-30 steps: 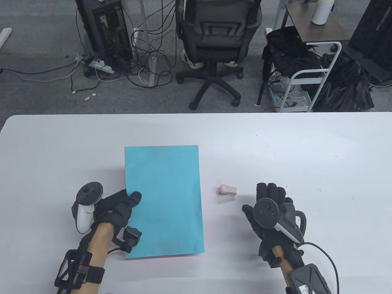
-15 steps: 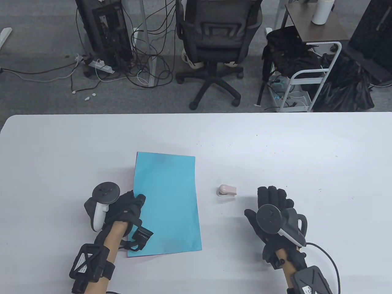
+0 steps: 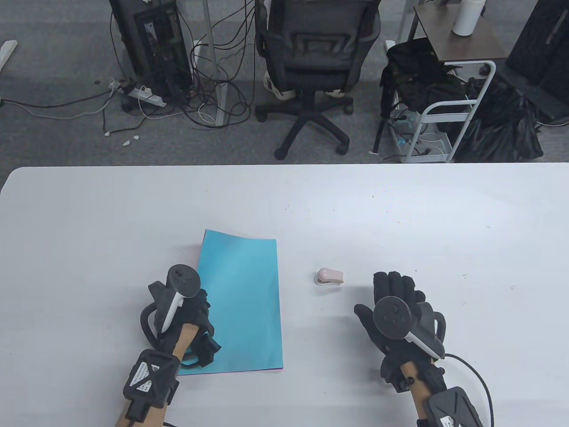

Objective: Push down lever to staple documents

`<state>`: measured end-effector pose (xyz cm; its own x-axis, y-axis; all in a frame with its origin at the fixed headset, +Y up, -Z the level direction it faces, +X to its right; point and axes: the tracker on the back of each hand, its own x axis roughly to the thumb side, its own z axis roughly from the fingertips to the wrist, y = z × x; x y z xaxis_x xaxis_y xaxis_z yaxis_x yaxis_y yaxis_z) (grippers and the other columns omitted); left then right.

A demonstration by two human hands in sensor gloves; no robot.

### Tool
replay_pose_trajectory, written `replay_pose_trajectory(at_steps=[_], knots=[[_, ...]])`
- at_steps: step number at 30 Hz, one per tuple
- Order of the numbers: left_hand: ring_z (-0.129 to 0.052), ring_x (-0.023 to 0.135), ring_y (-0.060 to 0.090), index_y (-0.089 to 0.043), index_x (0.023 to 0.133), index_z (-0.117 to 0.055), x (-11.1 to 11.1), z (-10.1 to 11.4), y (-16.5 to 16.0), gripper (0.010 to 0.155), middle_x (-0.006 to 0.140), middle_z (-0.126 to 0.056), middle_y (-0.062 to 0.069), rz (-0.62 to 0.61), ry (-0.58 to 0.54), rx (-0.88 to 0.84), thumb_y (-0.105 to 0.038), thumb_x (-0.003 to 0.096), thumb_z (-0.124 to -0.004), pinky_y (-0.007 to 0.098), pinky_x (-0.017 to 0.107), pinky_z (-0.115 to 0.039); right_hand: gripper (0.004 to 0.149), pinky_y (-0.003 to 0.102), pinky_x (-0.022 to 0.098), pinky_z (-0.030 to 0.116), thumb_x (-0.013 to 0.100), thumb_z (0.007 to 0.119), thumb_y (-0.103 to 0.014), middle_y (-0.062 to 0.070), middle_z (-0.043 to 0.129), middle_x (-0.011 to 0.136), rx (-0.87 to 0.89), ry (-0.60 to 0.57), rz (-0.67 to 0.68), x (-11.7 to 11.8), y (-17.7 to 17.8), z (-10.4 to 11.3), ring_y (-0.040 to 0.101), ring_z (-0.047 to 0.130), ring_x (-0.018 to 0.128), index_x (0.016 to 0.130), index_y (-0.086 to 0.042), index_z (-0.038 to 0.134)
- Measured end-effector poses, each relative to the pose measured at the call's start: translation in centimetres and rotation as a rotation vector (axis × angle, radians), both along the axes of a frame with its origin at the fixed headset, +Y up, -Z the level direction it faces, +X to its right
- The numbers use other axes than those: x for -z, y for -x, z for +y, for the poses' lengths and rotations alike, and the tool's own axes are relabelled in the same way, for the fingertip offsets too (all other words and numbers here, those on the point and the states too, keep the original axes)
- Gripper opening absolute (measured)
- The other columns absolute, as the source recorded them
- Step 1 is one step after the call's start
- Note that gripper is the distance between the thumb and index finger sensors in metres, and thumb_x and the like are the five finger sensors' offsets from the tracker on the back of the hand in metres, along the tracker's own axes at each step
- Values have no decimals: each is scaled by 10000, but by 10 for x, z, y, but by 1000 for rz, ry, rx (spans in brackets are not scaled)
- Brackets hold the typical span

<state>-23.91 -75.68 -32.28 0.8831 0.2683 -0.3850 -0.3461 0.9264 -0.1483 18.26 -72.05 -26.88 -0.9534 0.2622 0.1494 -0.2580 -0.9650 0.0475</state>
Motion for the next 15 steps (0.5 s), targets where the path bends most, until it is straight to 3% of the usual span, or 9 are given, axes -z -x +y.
replay_pose_trajectory(at_steps=[7,15], knots=[[-965,575,278,41,1013,-728,0,0,-3,621,715,-945,127,7,-14,111,-301,514,-863,674,505,-803,847,791,657,384,560,543,-494,441,270,1093,2,10,-3,0,0,0,708,340,969,1115,78,257],[-970,555,261,64,1032,-681,-1,0,-4,684,707,-952,106,20,-11,145,-316,502,-885,656,503,-810,844,790,657,389,560,544,-494,441,275,1093,10,22,-4,-1,0,-1,709,345,967,1116,76,263]])
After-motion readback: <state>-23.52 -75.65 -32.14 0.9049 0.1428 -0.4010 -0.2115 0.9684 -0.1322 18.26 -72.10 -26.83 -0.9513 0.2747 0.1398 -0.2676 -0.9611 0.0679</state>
